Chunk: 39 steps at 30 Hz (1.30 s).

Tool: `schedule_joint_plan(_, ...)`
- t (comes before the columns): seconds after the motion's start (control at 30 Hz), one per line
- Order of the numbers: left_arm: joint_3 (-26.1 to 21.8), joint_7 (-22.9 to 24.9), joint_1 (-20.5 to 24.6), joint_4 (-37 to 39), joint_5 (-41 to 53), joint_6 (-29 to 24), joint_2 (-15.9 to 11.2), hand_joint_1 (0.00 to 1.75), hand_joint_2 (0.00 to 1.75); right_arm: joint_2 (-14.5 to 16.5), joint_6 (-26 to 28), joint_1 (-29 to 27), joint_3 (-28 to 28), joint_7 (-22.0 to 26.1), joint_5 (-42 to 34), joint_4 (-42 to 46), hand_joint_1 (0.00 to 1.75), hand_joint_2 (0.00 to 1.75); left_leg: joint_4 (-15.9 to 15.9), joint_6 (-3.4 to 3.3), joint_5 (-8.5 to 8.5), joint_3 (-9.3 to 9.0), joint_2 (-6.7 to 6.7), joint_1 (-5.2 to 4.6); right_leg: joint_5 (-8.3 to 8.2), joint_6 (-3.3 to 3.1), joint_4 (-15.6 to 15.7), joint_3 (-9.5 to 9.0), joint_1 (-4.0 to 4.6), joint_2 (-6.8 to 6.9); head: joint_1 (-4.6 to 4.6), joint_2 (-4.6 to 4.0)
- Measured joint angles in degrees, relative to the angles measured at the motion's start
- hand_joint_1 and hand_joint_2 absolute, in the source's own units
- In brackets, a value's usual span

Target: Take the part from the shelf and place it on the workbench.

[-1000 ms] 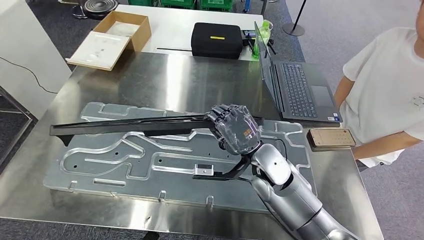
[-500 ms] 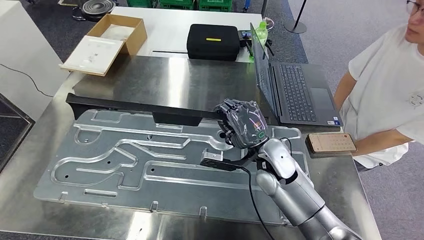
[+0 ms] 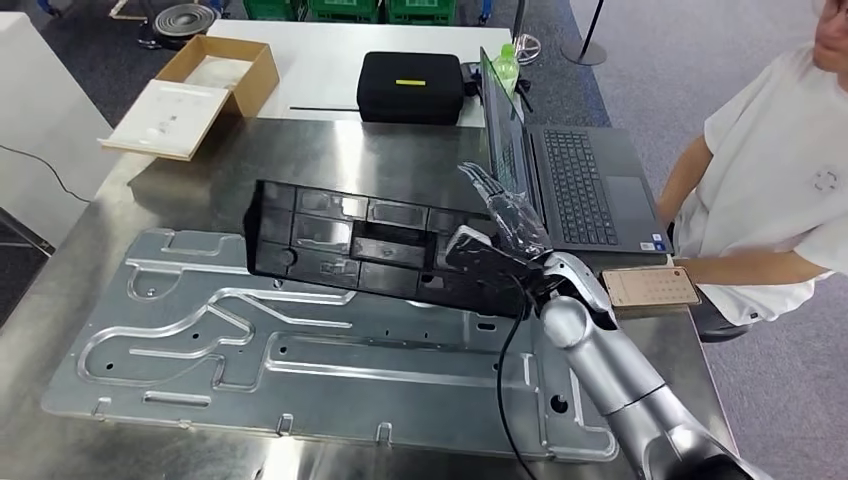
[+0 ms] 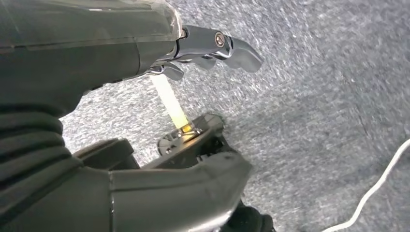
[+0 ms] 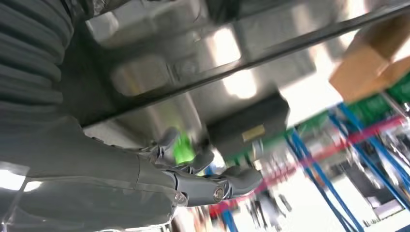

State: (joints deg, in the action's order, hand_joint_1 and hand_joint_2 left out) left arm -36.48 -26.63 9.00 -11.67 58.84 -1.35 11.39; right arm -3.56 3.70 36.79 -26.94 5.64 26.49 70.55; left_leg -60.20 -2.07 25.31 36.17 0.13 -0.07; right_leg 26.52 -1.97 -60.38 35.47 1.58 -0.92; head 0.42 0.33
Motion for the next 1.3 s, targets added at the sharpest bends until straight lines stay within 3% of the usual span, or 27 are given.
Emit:
schedule_joint_plan(0.07, -0.04, -0.03, 0.01, 0.0, -0.03, 0.24, -0.03, 0.0, 1.75, -0.77, -4.26, 1.4, 0.82, 0.13, -4.93, -2.11, 0.0, 1.75, 1.21, -0.25, -0.47, -0.77, 0.07, 0.36, 0.77, 0.7, -0.91, 0.2, -0.08, 0.06, 0.03, 0.0)
schedule_joint_plan(0.13, -0.06, -0.04, 0.21, 0.0, -0.02, 0.53, -0.05, 0.0, 1.75, -1.61, -8.69, 2.99, 1.49, 0.17, -10.1, -4.53, 0.0, 1.75, 1.93, -0.33, -0.7, -1.39, 0.19, 0.68, 3.23, 1.77, -5.72, 2.45, -0.79, 0.19, 0.07, 0.0)
schedule_joint_plan(0.17, -0.07, -0.03, 0.3, 0.0, -0.01, 0.66, -0.05, 0.0, 1.31, -2.04, -10.88, 3.79, 1.72, 0.17, -12.72, -6.01, 0.0, 1.75, 2.0, -0.32, -0.69, -1.5, 0.22, 0.79, 4.58, 2.32, -9.15, 4.31, -1.37, 0.29, 0.07, 0.0)
schedule_joint_plan(0.2, -0.07, -0.02, 0.35, 0.0, 0.02, 0.8, -0.05, 0.0, 0.87, -2.6, -13.15, 4.48, 1.9, 0.19, -15.44, -7.67, 0.0, 1.31, 1.98, -0.27, -0.66, -1.55, 0.23, 0.91, 5.33, 2.83, -12.03, 6.01, -1.96, 0.41, 0.06, 0.0)
schedule_joint_plan(0.23, -0.07, 0.0, 0.35, 0.0, 0.07, 0.94, -0.05, 0.0, 0.44, -3.3, -15.65, 5.05, 2.08, 0.19, -18.4, -9.46, 0.0, 0.87, 1.94, -0.15, -0.58, -1.6, 0.21, 1.08, 5.07, 3.3, -13.27, 6.97, -2.5, 0.52, 0.06, 0.0)
schedule_joint_plan(0.27, -0.07, 0.02, 0.34, 0.0, 0.14, 1.09, -0.05, 0.0, 0.0, -3.98, -18.11, 5.6, 2.25, 0.18, -21.17, -11.06, 0.0, 0.44, 1.87, 0.05, -0.47, -1.67, 0.17, 1.3, 3.8, 3.75, -12.55, 6.94, -3.0, 0.62, 0.07, 0.0)
schedule_joint_plan(0.3, -0.06, 0.03, 0.35, 0.0, 0.23, 1.24, -0.05, 0.0, 0.0, -4.7, -20.72, 6.2, 2.4, 0.26, -23.84, -12.59, 0.0, 0.0, 1.75, 0.34, -0.31, -1.77, 0.12, 1.57, 1.71, 4.23, -9.73, 5.82, -3.46, 0.75, 0.06, 0.0)
schedule_joint_plan(0.37, -0.05, 0.04, 0.51, 0.0, 0.37, 1.43, -0.1, 0.0, 0.0, -5.85, -24.76, 7.6, 2.53, 1.22, -27.7, -14.95, 0.0, 0.0, 1.47, 1.22, 0.05, -1.86, -0.01, 1.88, -1.56, 5.12, -2.7, 2.71, -3.92, 0.95, 0.08, 0.0)
schedule_joint_plan(0.4, -0.04, 0.08, 0.63, 0.0, 0.39, 1.47, -0.13, 0.0, 0.0, -6.37, -25.55, 8.16, 2.53, 2.52, -28.71, -15.75, 0.0, 0.0, 1.44, 1.73, 0.11, -1.83, -0.06, 1.9, -2.26, 5.11, -0.39, 1.7, -3.84, 1.0, 0.07, 0.0)
schedule_joint_plan(0.43, -0.04, 0.13, 0.72, 0.0, 0.37, 1.46, -0.16, 0.0, 0.0, -6.76, -25.22, 8.48, 2.52, 4.29, -28.99, -16.2, 0.0, 0.0, 1.51, 2.23, 0.11, -1.8, -0.11, 1.86, -2.22, 4.83, 0.55, 1.33, -3.58, 0.98, 0.06, 0.0)
schedule_joint_plan(0.5, -0.04, 0.25, 0.75, 0.0, 0.22, 1.37, -0.16, 0.0, 0.0, -7.21, -22.63, 8.57, 2.52, 7.97, -28.33, -16.38, 0.0, 0.0, 1.9, 3.15, 0.01, -1.97, -0.08, 2.04, -2.17, 3.59, 0.66, 1.38, -3.04, 0.84, 0.02, 0.0)
schedule_joint_plan(0.57, -0.04, 0.29, 0.7, 0.0, 0.09, 1.27, -0.13, 0.0, 0.0, -7.28, -20.01, 8.48, 2.52, 9.78, -27.28, -15.89, 0.0, 0.0, 0.94, 3.6, 0.96, -1.8, 0.01, 2.32, -2.27, 2.43, 0.94, 1.15, -2.87, 0.73, 0.02, 0.0)
schedule_joint_plan(0.63, -0.04, 0.31, 0.77, 0.0, 0.06, 1.21, -0.1, 0.0, 0.0, -7.21, -17.94, 8.28, 2.49, 10.28, -26.02, -14.98, 0.0, 0.0, -4.54, 3.26, 4.14, 0.55, 0.03, 2.18, -2.33, 1.39, 1.19, 0.86, -2.55, 0.66, -0.01, 0.0)
schedule_joint_plan(0.7, -0.04, 0.36, 0.78, 0.0, 0.01, 1.12, -0.09, 0.0, 0.0, -6.99, -15.36, 7.62, 2.36, 10.8, -24.03, -13.85, 0.0, 0.0, -12.53, 2.59, 7.53, 4.49, 0.0, 1.64, -2.25, 0.69, 1.18, 0.81, -1.75, 0.62, -0.04, 0.0)
schedule_joint_plan(0.73, -0.04, 0.44, 0.74, 0.0, -0.03, 1.04, -0.09, 0.0, 0.0, -6.81, -13.89, 7.11, 2.3, 11.09, -22.88, -13.2, 0.0, 0.0, -14.86, 2.19, 7.99, 5.76, -0.01, 1.29, -2.21, 0.46, 1.16, 0.78, -1.31, 0.6, -0.04, 0.0)
schedule_joint_plan(0.77, -0.04, 0.58, 0.69, 0.0, -0.08, 0.93, -0.09, 0.0, 0.0, -6.58, -12.35, 6.61, 2.26, 11.36, -21.74, -12.46, 0.0, 0.0, -15.03, 1.69, 7.33, 5.98, -0.04, 0.9, -2.15, 0.26, 1.12, 0.72, -0.91, 0.54, -0.04, 0.0)
schedule_joint_plan(0.8, -0.04, 0.84, 0.67, 0.0, -0.15, 0.77, -0.09, 0.0, 0.0, -6.24, -10.71, 6.12, 2.24, 11.59, -20.63, -11.57, 0.0, 0.0, -12.88, 1.07, 5.65, 5.02, -0.07, 0.45, -2.08, 0.11, 1.05, 0.63, -0.55, 0.46, -0.04, 0.0)
schedule_joint_plan(0.83, -0.05, 1.25, 0.7, 0.0, -0.31, 0.55, -0.09, 0.0, 0.0, -5.84, -8.78, 5.66, 2.24, 11.8, -19.47, -10.48, 0.0, 0.0, -9.06, 0.36, 3.49, 3.18, -0.11, -0.05, -2.0, -0.02, 0.98, 0.52, -0.3, 0.36, -0.04, 0.0)
schedule_joint_plan(0.9, -0.14, 2.22, 0.95, -0.01, -0.68, 0.09, -0.13, 0.0, 0.0, -4.96, -4.64, 4.74, 2.24, 12.2, -17.31, -8.27, 0.0, 0.0, -1.95, -0.8, 0.82, -0.33, -0.1, -0.82, -1.85, -0.09, 0.79, 0.46, 0.08, 0.22, -0.03, 0.0)
schedule_joint_plan(0.93, -0.2, 2.67, 1.08, -0.01, -0.86, -0.1, -0.14, 0.0, 0.0, -4.58, -2.74, 4.23, 2.24, 12.33, -16.43, -7.34, 0.0, 0.0, -0.03, -1.06, 0.39, -1.24, -0.09, -1.04, -1.83, -0.04, 0.73, 0.5, 0.11, 0.2, -0.02, 0.0)
schedule_joint_plan(1.07, -0.27, 3.65, 1.29, 0.0, -1.04, -0.45, 0.04, 0.0, 0.0, -3.56, 1.35, 2.39, 2.34, 12.57, -14.39, -4.61, 0.0, 0.0, 1.73, -1.27, -0.43, -1.86, 0.01, -0.83, -1.51, 0.8, 0.35, 0.76, -0.1, 0.27, -0.03, 0.0)
schedule_joint_plan(1.13, -0.28, 3.79, 1.42, 0.0, -0.95, -0.48, 0.26, 0.0, 0.0, -3.42, 2.32, 1.85, 2.64, 13.0, -13.64, -3.58, 0.0, 0.0, 2.44, -1.42, -1.02, -1.99, 0.13, -0.5, 1.36, 1.74, -3.54, 2.3, -0.5, 0.3, -0.01, 0.0)
schedule_joint_plan(1.2, -0.28, 3.92, 1.45, 0.0, -0.79, -0.48, 0.34, 0.0, 0.0, -3.41, 3.37, 0.92, 3.0, 13.97, -12.51, -2.74, 0.0, 0.0, 2.52, -1.47, -1.2, -1.86, 0.18, -0.41, 5.11, 2.78, -10.5, 5.1, -1.37, 0.36, -0.01, 0.0)
schedule_joint_plan(1.23, -0.28, 4.01, 1.42, 0.0, -0.7, -0.46, 0.35, 0.0, 0.0, -3.41, 4.08, 0.23, 3.17, 14.73, -11.54, -2.21, 0.0, 0.0, 2.47, -1.4, -1.24, -1.78, 0.2, -0.33, 5.95, 3.2, -12.93, 6.01, -1.84, 0.44, 0.01, 0.0)
schedule_joint_plan(1.27, -0.28, 4.09, 1.39, 0.0, -0.6, -0.45, 0.38, 0.0, 0.0, -3.41, 4.85, -0.49, 3.28, 15.55, -10.36, -1.51, 0.0, 0.0, 2.38, -1.31, -1.27, -1.69, 0.23, -0.21, 5.77, 3.57, -13.54, 6.08, -2.28, 0.53, 0.0, 0.0)
schedule_joint_plan(1.3, -0.28, 4.16, 1.4, 0.0, -0.5, -0.45, 0.42, 0.0, 0.0, -3.4, 5.62, -1.09, 3.38, 16.34, -9.11, -0.66, 0.0, 0.0, 2.23, -1.16, -1.27, -1.6, 0.24, -0.03, 4.62, 3.9, -12.1, 5.13, -2.66, 0.64, 0.01, 0.0)
